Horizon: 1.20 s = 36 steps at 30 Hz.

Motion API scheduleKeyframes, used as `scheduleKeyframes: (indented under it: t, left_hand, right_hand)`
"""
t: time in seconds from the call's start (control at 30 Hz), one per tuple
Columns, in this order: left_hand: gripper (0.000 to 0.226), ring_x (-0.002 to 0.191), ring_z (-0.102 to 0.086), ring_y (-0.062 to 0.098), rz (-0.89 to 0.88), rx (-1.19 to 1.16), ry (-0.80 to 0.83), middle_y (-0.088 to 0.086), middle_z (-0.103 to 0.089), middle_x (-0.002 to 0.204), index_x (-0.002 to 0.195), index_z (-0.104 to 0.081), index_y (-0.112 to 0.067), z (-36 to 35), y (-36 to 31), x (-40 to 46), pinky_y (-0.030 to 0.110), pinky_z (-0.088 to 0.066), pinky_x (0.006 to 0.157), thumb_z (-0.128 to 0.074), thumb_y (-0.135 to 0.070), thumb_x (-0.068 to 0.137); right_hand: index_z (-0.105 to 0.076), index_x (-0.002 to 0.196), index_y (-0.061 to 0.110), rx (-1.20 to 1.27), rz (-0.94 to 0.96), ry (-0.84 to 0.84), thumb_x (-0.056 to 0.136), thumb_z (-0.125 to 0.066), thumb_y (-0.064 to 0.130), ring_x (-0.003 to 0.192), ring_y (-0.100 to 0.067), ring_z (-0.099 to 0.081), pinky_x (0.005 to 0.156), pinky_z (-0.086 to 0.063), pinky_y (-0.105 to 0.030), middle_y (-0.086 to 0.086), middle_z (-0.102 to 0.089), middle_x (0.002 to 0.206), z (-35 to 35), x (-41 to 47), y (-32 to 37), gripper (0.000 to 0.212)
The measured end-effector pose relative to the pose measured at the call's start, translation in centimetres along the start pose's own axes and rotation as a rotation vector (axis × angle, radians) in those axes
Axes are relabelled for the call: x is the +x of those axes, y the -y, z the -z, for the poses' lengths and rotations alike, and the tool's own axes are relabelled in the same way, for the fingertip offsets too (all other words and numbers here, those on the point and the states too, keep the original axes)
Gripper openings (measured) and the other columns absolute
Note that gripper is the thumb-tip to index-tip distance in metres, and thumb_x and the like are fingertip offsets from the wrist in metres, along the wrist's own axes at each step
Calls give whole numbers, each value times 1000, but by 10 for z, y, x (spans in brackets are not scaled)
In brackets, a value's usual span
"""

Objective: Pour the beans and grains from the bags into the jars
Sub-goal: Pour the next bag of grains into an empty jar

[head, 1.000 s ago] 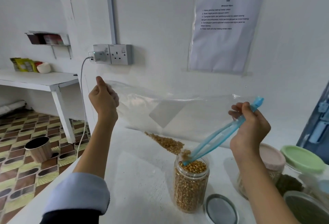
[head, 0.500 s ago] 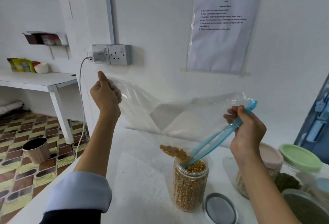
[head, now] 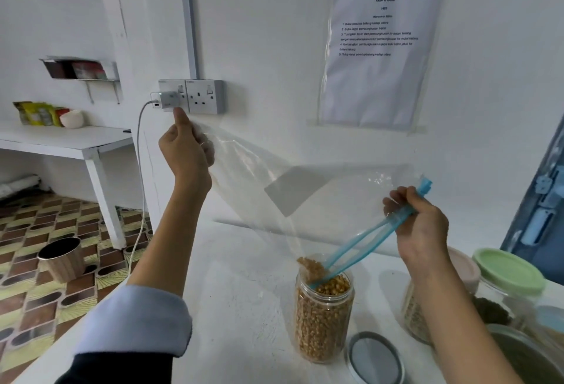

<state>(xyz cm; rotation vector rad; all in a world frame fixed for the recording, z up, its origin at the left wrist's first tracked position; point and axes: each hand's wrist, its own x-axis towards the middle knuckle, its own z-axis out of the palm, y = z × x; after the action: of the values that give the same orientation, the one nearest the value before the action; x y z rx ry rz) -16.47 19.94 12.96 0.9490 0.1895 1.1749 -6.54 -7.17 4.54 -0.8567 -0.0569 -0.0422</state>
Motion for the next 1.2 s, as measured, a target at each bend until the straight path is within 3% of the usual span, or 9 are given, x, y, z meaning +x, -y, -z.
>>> scheduleKeyframes:
  t: [0.3, 0.43, 0.9, 1.07, 1.2]
  left_hand:
    - [53, 34, -23, 10, -6, -33, 23, -6, -28, 38, 53, -32, -13, -13, -8, -3, 15, -18, 36, -43, -37, 99]
    - [55, 35, -24, 10, -16, -58, 23, -5, -27, 39, 51, -33, -14, -18, -12, -2, 14, -19, 36, -44, -37, 99]
    - [53, 32, -24, 9, -24, -41, 87, -6, -28, 39, 53, -32, -13, -33, -13, -3, 13, -18, 36, -43, -36, 100]
    - [54, 31, -24, 10, -34, -26, 98, -5, -28, 38, 52, -33, -13, -36, -12, -4, 13, -18, 37, -42, -35, 101]
    - [54, 31, -25, 10, -46, -28, 111, -5, -29, 37, 52, -32, -13, -38, -11, -4, 13, -17, 37, -41, -35, 101]
  right_hand:
    - [-61, 80, 9, 48, 12, -90, 94, -55, 10, 55, -11, -62, 56, -52, -20, 3, -66, 59, 1, 3, -12, 15]
    - [-61, 79, 10, 2, -53, -28, 94, -53, 11, 57, -12, -62, 58, -51, -21, 1, -66, 62, 4, 6, -12, 17]
    - [-60, 78, 10, 74, -44, -97, 94, -54, 9, 54, -10, -59, 58, -52, -21, 2, -64, 58, 7, 12, -15, 17]
    - [-60, 80, 10, 83, -52, -112, 94, -54, 9, 52, -8, -59, 61, -53, -21, -2, -63, 70, 5, 13, -13, 16]
    - [-60, 79, 9, 69, -70, -91, 94, -54, 9, 54, -10, -59, 58, -53, -21, 1, -65, 61, 4, 13, -14, 16]
